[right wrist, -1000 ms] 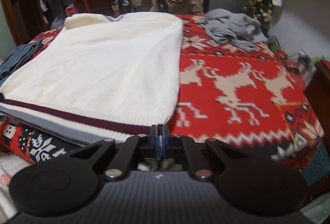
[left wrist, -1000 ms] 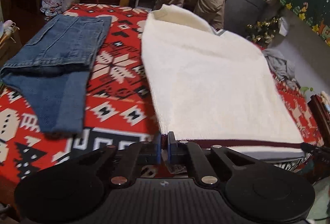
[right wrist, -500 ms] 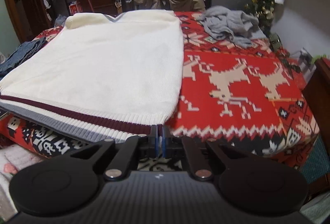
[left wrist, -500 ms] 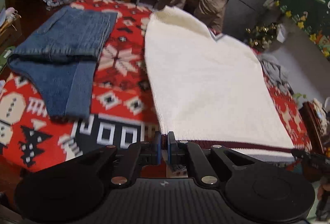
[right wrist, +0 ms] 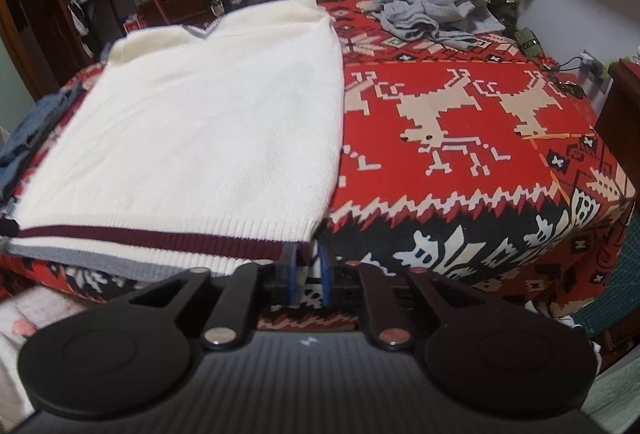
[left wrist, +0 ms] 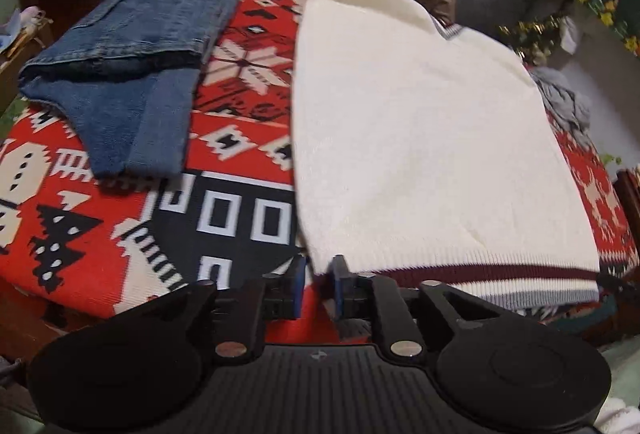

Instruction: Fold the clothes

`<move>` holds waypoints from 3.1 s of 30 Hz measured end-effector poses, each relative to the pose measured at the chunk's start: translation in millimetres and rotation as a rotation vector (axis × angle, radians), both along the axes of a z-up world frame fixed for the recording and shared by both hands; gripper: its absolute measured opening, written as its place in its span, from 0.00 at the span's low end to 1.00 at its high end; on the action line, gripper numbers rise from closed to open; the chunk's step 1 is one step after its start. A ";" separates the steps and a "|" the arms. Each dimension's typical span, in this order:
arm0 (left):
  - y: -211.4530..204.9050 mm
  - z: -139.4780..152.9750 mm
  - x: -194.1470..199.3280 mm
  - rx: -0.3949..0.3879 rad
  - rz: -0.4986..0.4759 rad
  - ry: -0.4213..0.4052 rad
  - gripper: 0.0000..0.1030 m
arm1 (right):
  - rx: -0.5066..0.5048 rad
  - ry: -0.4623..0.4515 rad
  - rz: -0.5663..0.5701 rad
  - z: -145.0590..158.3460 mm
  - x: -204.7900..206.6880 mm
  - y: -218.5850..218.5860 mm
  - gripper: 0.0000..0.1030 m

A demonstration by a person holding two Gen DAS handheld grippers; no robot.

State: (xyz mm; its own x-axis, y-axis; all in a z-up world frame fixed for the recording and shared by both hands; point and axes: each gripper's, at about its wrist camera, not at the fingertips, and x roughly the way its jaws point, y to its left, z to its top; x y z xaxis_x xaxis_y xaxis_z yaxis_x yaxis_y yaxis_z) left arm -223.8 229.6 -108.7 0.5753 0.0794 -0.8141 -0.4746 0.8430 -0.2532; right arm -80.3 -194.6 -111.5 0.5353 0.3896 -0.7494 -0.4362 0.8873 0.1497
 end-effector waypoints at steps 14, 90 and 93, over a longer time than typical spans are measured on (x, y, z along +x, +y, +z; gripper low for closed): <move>26.7 32.7 3.8 0.029 0.084 -0.095 0.19 | 0.062 -0.038 -0.056 21.5 17.7 -16.3 0.24; 158.7 5.2 409.5 0.125 -0.345 -0.019 0.20 | -0.268 -0.088 0.571 -7.8 419.1 252.3 0.37; 161.1 1.2 411.5 0.016 -0.403 -0.005 0.20 | -0.263 -0.077 0.576 -9.0 419.7 256.1 0.33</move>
